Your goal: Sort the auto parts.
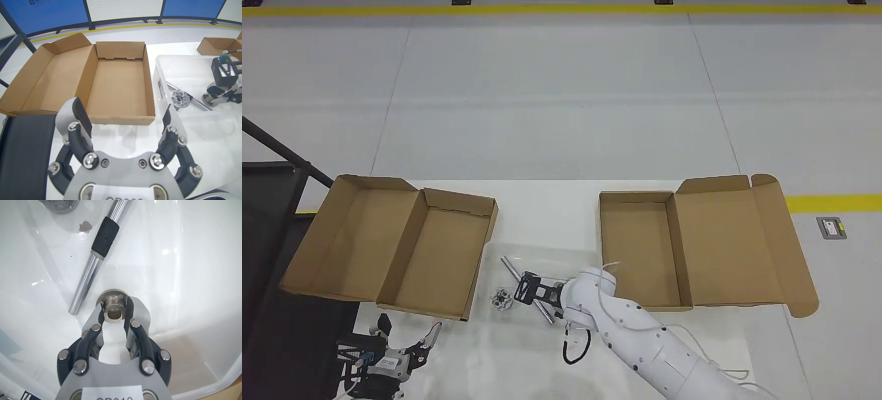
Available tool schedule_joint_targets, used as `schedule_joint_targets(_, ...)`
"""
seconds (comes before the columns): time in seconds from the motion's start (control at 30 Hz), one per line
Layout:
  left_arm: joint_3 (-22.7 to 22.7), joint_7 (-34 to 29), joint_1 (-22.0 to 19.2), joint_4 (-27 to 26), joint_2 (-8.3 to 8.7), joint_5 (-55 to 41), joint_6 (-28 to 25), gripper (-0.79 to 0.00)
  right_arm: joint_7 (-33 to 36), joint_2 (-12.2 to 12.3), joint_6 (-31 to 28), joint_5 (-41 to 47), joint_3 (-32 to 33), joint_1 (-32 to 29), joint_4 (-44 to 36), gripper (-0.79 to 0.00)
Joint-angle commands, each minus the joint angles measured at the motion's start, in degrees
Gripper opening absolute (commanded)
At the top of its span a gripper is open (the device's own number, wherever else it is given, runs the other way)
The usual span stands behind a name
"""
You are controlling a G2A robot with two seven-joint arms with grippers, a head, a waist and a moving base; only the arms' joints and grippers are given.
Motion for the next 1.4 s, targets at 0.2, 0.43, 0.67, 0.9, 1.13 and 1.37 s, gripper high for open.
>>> schedule_joint_targets(0.2,0.0,0.0,0.0,0.0,0.0,0.0,0.0,0.0,-1.71,-0.36,-0.89,0.93,1.47,0.52,0.34,-0.785)
schedule_joint_targets(0.43,0.0,0.0,0.0,0.0,0.0,0.0,0.0,0.0,-3.84,2.53,-4.0,1.14,8.75,-3.35,-10.41,-0.785)
schedule_joint_targets(0.67,0.0,0.0,0.0,0.0,0.0,0.0,0.0,0.0,-8.68,7.27,-8.78,-3.16,20.86,-15.56,-32.97,-0.785)
schedule_joint_targets(0.9,0.0,0.0,0.0,0.0,0.0,0.0,0.0,0.0,-22.94,10.43,-11.74,-5.01,34.07,-28.44,-47.88,-0.785)
schedule_joint_targets(1.13,0.0,0.0,0.0,0.0,0.0,0.0,0.0,0.0,-24.48,10.83,-11.45,-7.13,35.65,-30.36,-49.69,-0.785)
schedule_joint_targets(1.37,0.0,0.0,0.0,0.0,0.0,0.0,0.0,0.0,-27.14,10.13,-1.38,-5.59,34.64,-29.25,-46.78,-0.785)
